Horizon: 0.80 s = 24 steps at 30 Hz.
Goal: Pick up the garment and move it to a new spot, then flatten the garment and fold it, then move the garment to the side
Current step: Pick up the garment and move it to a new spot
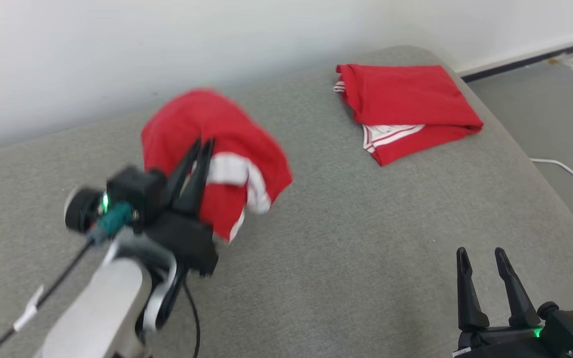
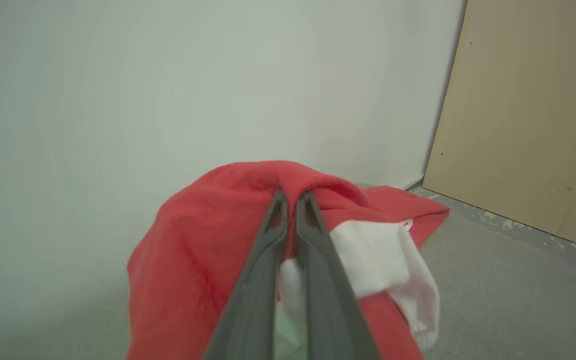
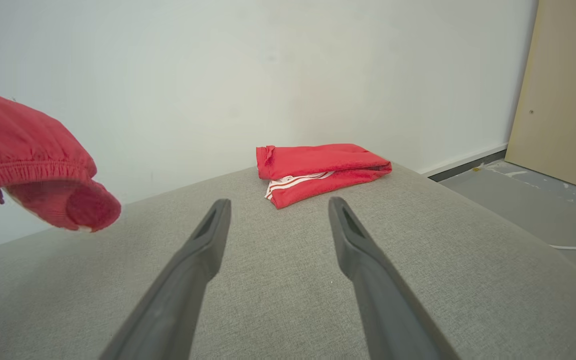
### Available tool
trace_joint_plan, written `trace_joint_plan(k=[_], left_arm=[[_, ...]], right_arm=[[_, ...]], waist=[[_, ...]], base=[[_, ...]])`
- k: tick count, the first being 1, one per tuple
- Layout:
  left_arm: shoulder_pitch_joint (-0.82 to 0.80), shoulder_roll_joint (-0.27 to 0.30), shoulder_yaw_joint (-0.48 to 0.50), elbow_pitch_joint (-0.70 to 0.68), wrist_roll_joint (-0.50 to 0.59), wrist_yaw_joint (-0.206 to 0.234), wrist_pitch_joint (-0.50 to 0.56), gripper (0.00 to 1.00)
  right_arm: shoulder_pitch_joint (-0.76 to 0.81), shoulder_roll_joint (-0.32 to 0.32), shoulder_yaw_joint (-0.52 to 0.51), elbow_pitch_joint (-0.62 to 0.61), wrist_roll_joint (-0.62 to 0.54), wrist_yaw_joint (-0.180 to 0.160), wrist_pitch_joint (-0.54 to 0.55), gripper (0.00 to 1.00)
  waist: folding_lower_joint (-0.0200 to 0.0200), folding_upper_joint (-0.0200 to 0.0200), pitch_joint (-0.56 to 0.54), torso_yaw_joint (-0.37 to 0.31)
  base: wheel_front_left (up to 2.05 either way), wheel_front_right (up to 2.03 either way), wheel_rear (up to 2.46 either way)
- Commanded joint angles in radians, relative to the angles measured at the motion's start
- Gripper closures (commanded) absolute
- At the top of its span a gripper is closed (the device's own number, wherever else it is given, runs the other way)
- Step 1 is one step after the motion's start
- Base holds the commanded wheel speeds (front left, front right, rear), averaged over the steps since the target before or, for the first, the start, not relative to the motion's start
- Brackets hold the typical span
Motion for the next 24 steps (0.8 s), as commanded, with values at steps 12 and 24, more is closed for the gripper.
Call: trace_joint_plan(k=[12, 24], left_arm=[[0.213, -0.041, -0.069, 0.215, -0.023, -0.026, -0.111, 0.67], [0.21, -0.075, -0.019, 0.111, 0.027, 0.006, -0.205, 0.0]], right_arm=[[-0.027, 0.001, 0.019, 0.027, 0.007, -0.002, -0.014, 0.0], [0.01, 0.001, -0.009, 0.029, -0.009, -0.002, -0.005, 0.0]], waist=[[0.0, 0.0001, 0.033, 0.005], [0.0, 0.0001, -0.066, 0.152]], base=[[0.0, 0.0, 0.0], [0.0, 0.0, 0.0]])
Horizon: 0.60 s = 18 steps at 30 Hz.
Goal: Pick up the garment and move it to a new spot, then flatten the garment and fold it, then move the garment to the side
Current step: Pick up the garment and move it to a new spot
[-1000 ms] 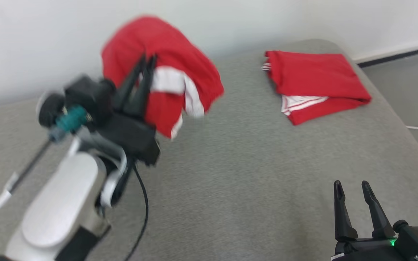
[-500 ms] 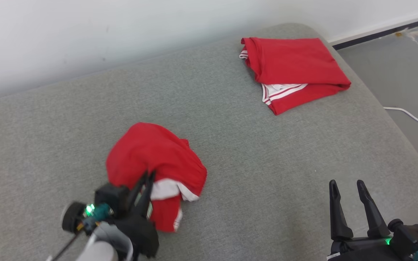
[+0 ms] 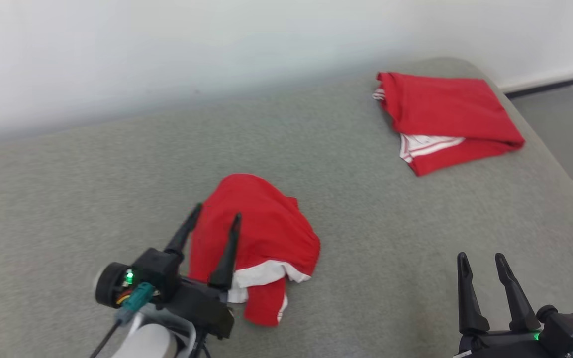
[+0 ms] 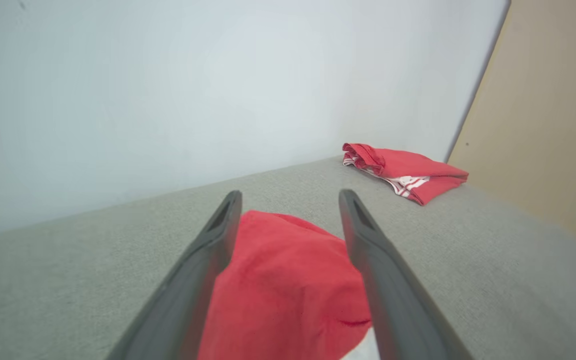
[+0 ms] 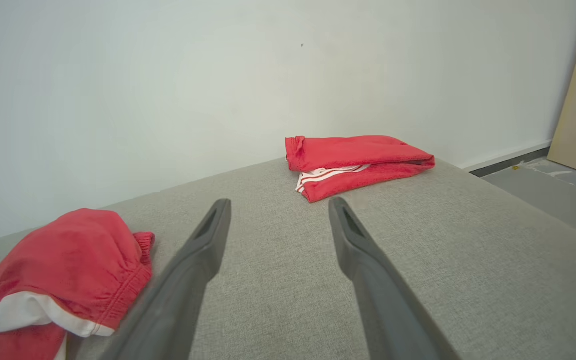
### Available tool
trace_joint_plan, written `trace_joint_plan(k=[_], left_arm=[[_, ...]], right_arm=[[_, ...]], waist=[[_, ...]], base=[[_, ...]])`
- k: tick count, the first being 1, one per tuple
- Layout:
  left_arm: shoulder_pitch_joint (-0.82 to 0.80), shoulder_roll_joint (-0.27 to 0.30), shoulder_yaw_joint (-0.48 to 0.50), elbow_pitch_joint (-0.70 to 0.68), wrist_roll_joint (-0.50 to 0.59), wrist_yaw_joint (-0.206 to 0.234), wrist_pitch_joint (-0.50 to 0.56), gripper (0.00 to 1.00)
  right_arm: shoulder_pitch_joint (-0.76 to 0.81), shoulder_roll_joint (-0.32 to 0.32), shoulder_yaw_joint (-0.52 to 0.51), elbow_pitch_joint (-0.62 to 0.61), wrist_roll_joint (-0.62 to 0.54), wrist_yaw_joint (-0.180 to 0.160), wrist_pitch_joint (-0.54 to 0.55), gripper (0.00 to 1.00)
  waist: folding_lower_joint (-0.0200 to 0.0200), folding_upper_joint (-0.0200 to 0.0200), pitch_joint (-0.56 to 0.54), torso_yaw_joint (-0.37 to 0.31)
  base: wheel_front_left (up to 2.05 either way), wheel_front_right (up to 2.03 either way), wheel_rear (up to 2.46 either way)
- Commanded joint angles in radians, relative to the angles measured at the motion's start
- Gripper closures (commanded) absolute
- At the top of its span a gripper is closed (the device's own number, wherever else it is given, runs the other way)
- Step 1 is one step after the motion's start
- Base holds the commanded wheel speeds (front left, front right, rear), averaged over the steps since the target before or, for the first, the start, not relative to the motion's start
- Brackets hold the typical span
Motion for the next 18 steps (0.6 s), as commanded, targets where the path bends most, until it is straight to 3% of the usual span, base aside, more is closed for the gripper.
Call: trace_joint_plan(k=[1, 11, 18], left_arm=[[0.029, 0.017, 0.022, -0.032, 0.016, 0.019, -0.007, 0.0], [0.191, 0.116, 0.171, -0.181, 0.041, 0.078, -0.01, 0.0], [0.308, 0.157, 0.268, -0.258, 0.047, 0.094, -0.01, 0.0]], right_arm=[[0.015, 0.0, -0.004, -0.001, -0.007, -0.002, 0.004, 0.0], [0.043, 0.0, -0.025, -0.019, -0.005, -0.002, 0.015, 0.0], [0.056, 0.0, -0.029, -0.028, -0.003, -0.002, 0.019, 0.0]], waist=[[0.0, -0.0001, -0.062, 0.077], [0.0, -0.0001, -0.13, 0.22], [0.0, -0.0001, -0.145, 0.262]], base=[[0.0, 0.0, 0.0], [0.0, 0.0, 0.0], [0.0, 0.0, 0.0]])
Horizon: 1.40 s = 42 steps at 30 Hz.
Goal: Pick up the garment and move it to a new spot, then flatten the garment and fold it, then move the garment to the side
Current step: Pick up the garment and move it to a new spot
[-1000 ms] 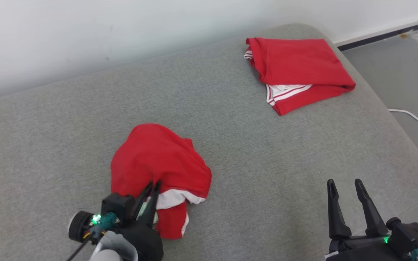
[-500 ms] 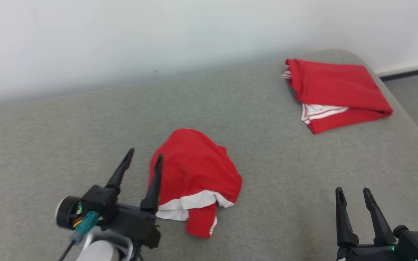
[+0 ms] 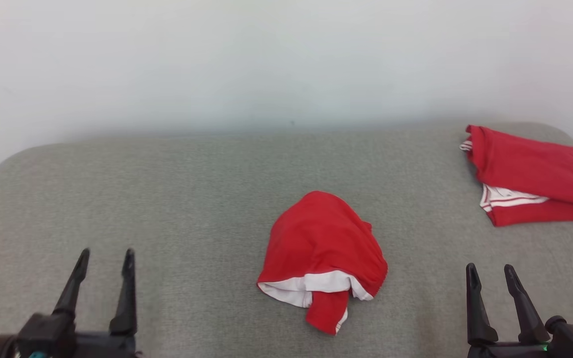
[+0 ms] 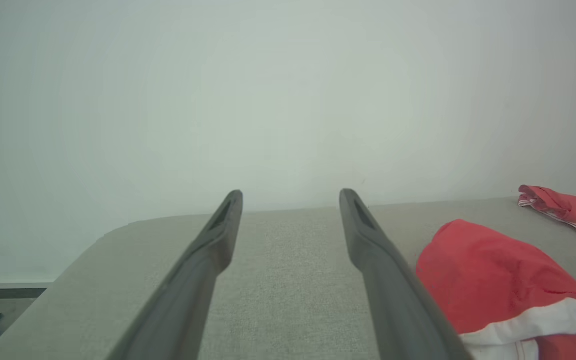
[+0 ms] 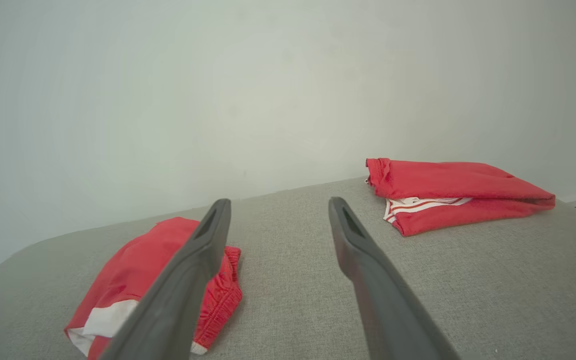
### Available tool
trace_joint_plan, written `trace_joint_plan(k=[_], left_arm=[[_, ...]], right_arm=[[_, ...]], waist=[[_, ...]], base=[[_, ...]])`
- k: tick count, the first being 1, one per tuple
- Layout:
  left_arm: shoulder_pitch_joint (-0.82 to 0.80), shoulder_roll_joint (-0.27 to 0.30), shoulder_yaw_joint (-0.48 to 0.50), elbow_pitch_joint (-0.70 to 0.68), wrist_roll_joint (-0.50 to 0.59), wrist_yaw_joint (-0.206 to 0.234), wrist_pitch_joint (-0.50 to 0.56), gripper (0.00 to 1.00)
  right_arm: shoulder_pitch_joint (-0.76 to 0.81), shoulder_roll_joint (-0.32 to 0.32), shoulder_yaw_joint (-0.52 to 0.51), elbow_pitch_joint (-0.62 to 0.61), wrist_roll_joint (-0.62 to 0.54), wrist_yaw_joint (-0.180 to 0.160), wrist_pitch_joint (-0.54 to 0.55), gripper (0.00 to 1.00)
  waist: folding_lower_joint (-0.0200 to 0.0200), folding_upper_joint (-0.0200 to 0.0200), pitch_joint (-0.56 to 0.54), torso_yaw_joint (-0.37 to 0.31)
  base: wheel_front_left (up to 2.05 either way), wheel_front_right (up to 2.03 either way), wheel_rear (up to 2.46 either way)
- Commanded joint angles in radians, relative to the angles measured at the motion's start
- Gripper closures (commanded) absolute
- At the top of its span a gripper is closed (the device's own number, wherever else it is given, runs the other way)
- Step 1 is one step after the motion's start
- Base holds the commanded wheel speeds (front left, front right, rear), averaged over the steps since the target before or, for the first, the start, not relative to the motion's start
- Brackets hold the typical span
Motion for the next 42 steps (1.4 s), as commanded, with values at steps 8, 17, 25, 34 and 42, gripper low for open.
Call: trace_joint_plan(k=[8, 17, 25, 34, 42], left_arm=[[0.14, -0.016, 0.094, -0.057, 0.018, -0.022, -0.003, 0.0], [0.218, -0.094, 0.17, -0.043, 0.06, -0.075, -0.003, 0.0], [0.239, -0.155, 0.225, -0.025, 0.106, -0.122, -0.003, 0.0], [0.237, -0.189, 0.251, -0.001, 0.157, -0.187, -0.003, 0.0], [0.238, -0.207, 0.268, 0.009, 0.181, -0.211, -0.003, 0.0]], right_arm=[[0.028, 0.0, -0.01, -0.008, -0.001, -0.002, 0.005, 0.0], [0.052, 0.0, -0.007, 0.0, 0.006, -0.002, 0.003, 0.0], [0.065, 0.0, -0.006, 0.005, 0.006, -0.002, 0.006, 0.0], [0.064, 0.0, 0.001, 0.018, 0.008, -0.002, 0.003, 0.0], [0.063, 0.0, 0.001, 0.021, 0.008, -0.002, 0.004, 0.0]], waist=[[0.0001, 0.0, -0.035, 0.06], [0.0001, 0.0, -0.036, 0.074], [0.0001, 0.0, -0.033, 0.071], [0.0001, 0.0, -0.029, 0.065], [0.0001, 0.0, -0.026, 0.058]], base=[[0.0, 0.0, 0.0], [0.0, 0.0, 0.0], [0.0, 0.0, 0.0], [0.0, 0.0, 0.0], [0.0, 0.0, 0.0]])
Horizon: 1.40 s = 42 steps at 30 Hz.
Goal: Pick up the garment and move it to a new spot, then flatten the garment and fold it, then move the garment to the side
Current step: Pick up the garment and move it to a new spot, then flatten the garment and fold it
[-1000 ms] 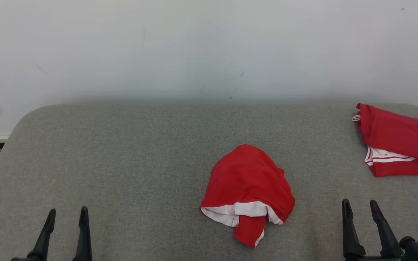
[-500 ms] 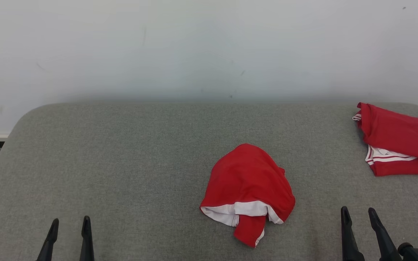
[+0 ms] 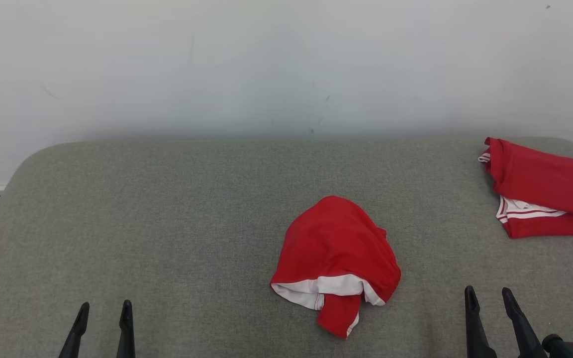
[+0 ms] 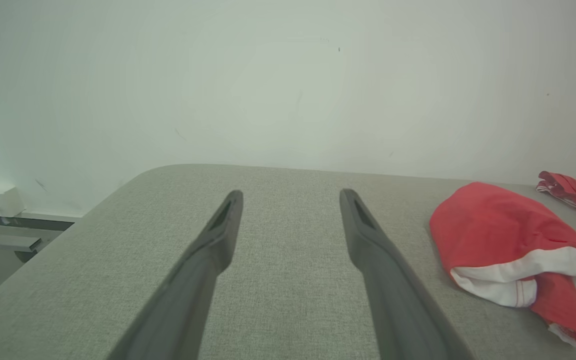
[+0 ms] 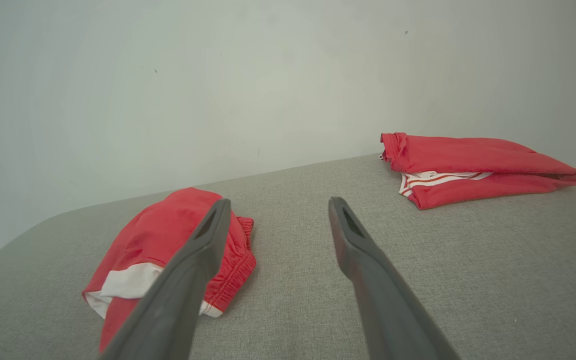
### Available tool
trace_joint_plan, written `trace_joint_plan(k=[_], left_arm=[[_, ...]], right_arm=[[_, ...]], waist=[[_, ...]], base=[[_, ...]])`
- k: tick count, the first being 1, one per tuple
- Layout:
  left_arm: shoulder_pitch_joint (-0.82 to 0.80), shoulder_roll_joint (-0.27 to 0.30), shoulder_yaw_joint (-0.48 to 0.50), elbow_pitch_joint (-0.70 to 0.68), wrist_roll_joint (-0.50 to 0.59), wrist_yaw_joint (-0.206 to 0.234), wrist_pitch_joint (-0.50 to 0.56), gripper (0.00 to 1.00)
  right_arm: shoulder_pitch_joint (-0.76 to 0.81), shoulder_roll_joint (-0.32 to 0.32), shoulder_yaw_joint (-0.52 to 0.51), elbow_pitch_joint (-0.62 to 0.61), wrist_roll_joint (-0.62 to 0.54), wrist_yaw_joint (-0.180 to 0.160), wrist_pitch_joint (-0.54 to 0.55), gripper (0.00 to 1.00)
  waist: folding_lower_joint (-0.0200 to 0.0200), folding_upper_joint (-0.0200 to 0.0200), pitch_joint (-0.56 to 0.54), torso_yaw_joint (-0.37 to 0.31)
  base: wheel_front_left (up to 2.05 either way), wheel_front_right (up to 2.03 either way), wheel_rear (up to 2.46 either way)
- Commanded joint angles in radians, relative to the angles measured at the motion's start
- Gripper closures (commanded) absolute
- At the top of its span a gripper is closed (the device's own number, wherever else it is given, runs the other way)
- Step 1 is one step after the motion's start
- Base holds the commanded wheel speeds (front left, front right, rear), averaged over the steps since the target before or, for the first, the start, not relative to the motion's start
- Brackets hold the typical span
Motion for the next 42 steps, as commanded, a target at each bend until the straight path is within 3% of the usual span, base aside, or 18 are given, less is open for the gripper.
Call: trace_joint_plan(k=[1, 20, 27, 42], left_arm=[[0.007, -0.004, 0.003, 0.002, 0.009, 0.0, -0.003, 0.0], [-0.006, -0.031, 0.038, 0.021, 0.04, -0.034, -0.003, 0.0], [-0.018, -0.046, 0.039, 0.027, 0.051, -0.039, -0.003, 0.0], [-0.058, -0.068, 0.017, 0.045, 0.071, -0.051, -0.003, 0.0]], right_arm=[[0.006, 0.0, -0.001, 0.0, 0.003, -0.002, -0.004, 0.0], [0.005, 0.0, 0.001, 0.012, 0.006, -0.002, -0.006, 0.0], [-0.068, 0.0, 0.047, 0.023, -0.033, -0.002, 0.024, 0.0], [-0.267, -0.005, 0.031, 0.332, -0.069, -0.002, 0.082, 0.0]], waist=[[0.0, 0.0, 0.0, 0.0], [0.0, 0.0, 0.004, 0.005], [0.0, 0.0, 0.011, 0.026], [0.0, 0.0, 0.054, 0.124]], base=[[0.0, 0.0, 0.0], [0.0, 0.0, 0.0], [0.0, 0.0, 0.0], [0.0, 0.0, 0.0]])
